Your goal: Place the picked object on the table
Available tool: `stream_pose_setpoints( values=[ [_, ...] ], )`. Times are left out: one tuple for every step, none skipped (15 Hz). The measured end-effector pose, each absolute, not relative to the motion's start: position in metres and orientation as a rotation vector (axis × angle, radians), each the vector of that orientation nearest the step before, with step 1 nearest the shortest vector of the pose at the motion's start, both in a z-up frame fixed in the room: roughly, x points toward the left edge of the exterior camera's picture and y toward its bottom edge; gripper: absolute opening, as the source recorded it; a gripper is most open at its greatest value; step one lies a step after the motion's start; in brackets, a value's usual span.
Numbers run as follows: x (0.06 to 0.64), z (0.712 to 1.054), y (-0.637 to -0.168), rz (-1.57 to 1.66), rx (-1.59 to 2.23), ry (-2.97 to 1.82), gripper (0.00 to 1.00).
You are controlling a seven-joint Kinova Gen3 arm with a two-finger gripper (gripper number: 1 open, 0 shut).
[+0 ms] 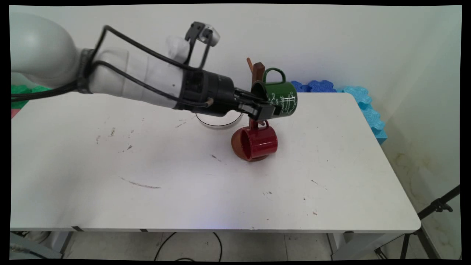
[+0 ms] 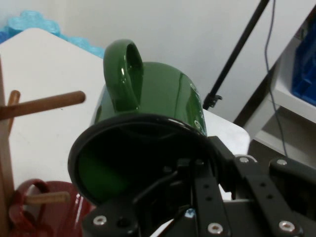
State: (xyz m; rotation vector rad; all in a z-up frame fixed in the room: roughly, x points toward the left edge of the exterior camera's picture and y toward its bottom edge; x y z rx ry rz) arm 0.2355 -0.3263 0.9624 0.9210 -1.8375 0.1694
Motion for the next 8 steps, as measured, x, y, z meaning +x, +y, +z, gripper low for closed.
stream_pose_setpoints(
  values=[
    [0.238,0.966,-0.321,0.160,0.917,-1.842,0.00],
    [0.240,0.970,-0.316,0.151,0.910,-1.852,0.00],
    [0.243,0.973,-0.312,0.143,0.902,-1.867,0.00],
    [0.246,0.977,-0.309,0.137,0.895,-1.882,0.00],
    [0.250,0.981,-0.306,0.133,0.887,-1.901,0.00],
    [0.256,0.986,-0.303,0.128,0.881,-1.928,0.00],
    [0.261,0.991,-0.302,0.124,0.877,-1.948,0.00],
    [0.266,0.997,-0.300,0.121,0.872,-1.967,0.00]
  ],
)
